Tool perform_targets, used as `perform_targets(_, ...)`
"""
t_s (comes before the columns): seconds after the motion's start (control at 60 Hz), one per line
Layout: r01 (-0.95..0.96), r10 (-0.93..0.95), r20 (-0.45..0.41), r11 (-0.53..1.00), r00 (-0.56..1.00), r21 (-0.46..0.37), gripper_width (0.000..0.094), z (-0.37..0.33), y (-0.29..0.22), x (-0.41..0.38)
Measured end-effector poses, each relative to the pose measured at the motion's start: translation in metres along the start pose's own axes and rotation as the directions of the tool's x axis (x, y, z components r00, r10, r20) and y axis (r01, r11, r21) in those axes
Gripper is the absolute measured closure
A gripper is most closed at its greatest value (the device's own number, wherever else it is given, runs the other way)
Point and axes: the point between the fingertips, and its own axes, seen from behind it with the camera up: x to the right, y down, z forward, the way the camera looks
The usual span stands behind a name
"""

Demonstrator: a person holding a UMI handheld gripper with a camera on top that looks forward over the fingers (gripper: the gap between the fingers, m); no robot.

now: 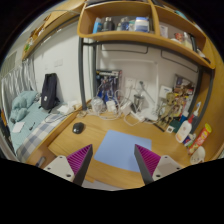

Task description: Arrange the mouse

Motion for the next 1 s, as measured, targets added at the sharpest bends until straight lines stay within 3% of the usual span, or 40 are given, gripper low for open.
perform_targets(0.233, -0.053, 0.060, 0.052, 0.992, 0.997, -0.111, 0.0085, 0.080, 0.036, -0.128)
perform_targets(0.45, -0.087, 0.091, 0.010, 0.974, 0.996, -0.209, 0.0087, 0.165, 0.044, -0.200)
perform_targets(0.9, -0.167, 0.144, -0.107, 0.953, 0.984, -0.253, 0.0089, 0.310, 0.019, -0.222)
perform_targets(1.0, -0.185, 0.157, -0.131, 0.952, 0.979, -0.242, 0.0161, 0.326, 0.017, -0.220)
